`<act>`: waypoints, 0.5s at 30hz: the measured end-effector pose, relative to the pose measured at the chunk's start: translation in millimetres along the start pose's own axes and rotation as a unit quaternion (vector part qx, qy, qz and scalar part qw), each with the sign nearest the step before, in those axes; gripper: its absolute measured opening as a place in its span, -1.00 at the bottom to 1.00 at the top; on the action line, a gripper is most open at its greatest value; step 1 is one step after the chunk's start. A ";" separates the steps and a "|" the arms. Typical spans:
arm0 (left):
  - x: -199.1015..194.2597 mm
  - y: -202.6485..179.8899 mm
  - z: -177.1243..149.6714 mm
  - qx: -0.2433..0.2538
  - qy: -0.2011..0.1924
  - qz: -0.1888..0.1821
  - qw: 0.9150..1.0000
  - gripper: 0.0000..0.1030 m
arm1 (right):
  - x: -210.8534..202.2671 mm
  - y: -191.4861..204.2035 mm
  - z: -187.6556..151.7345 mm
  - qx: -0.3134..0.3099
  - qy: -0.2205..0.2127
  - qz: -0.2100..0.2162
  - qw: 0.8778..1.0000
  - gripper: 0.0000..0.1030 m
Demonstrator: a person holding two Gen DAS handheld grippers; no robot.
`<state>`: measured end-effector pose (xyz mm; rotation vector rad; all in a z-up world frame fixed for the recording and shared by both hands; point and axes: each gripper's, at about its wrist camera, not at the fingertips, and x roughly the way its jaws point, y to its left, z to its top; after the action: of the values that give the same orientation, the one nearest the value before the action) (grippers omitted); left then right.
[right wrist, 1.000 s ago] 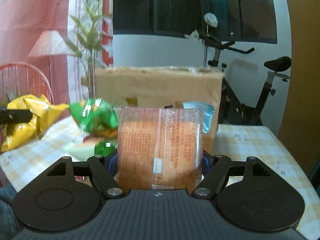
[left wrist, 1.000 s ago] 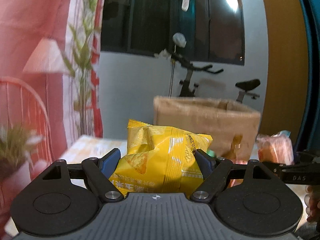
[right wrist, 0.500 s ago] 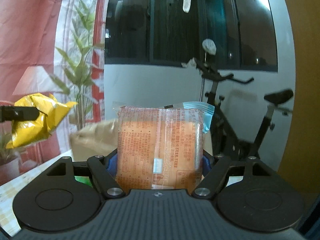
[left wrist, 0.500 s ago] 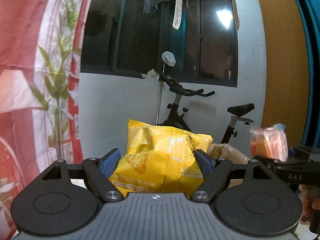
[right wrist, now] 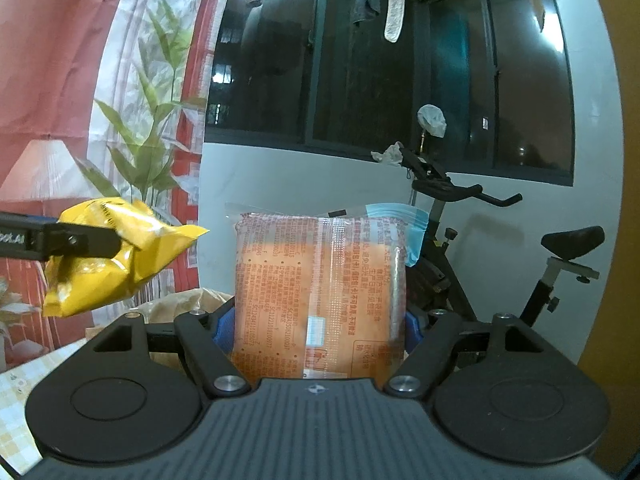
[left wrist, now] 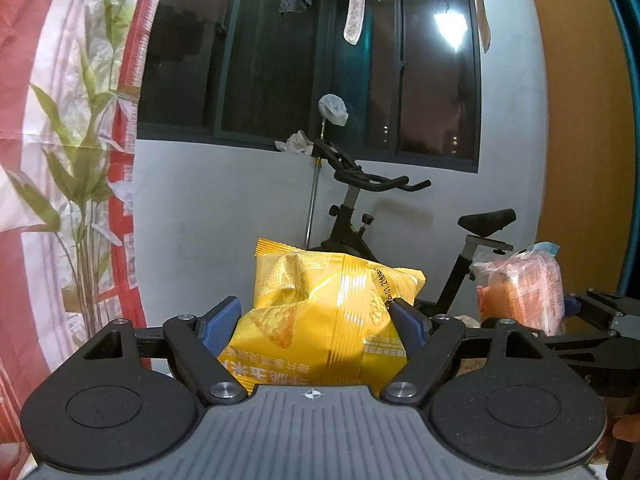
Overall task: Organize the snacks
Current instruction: 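Lift the yellow bag with left tool while right tool lifts the bread loaf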
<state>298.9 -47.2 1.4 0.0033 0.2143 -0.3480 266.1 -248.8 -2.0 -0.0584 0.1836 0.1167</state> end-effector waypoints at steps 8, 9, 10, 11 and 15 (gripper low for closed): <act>17.5 -1.9 0.4 0.005 0.007 -0.006 1.000 0.61 | 18.8 -6.9 -6.0 0.002 0.012 -0.001 1.000 0.48; 19.3 -1.5 0.3 0.004 0.008 -0.007 1.000 0.61 | 21.1 -7.9 -6.4 0.004 0.014 -0.002 1.000 0.48; 21.1 -1.4 0.5 0.003 0.009 -0.009 1.000 0.60 | 22.7 -9.0 -6.7 0.007 0.015 -0.003 1.000 0.48; 23.0 -1.3 0.6 0.004 0.010 -0.009 1.000 0.61 | 24.4 -10.6 -6.8 0.010 0.016 -0.003 1.000 0.48; 28.3 -2.1 2.6 0.006 0.011 -0.005 1.000 0.61 | 28.8 -17.1 -8.4 0.018 0.017 -0.005 1.000 0.48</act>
<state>324.7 -58.9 -1.9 0.0174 0.2352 -0.3586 294.8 -263.2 -14.7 -0.0251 0.2187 0.1028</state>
